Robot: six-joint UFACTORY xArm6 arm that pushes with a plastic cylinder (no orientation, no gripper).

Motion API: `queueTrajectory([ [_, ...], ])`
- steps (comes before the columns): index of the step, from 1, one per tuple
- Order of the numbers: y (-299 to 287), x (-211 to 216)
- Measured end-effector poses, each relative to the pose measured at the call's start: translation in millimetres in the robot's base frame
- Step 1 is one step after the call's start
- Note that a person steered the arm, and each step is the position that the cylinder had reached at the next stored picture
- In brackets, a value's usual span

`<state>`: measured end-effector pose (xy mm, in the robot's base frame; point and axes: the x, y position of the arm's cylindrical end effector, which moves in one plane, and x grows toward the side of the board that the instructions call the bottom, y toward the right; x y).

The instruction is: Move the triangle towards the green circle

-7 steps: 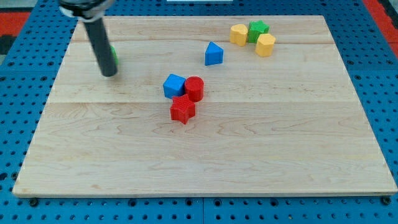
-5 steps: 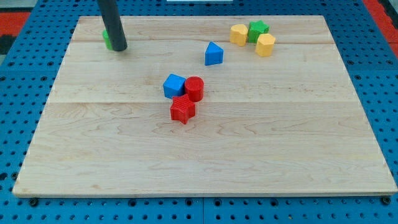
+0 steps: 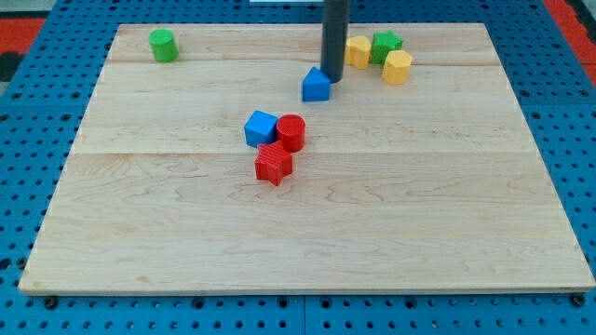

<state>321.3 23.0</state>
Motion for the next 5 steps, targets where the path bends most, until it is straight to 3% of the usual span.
queueTrajectory([
  [1, -16.8, 2.0],
  [3, -11.9, 49.7],
  [4, -38.9, 47.9],
  [5, -78.2, -11.2],
])
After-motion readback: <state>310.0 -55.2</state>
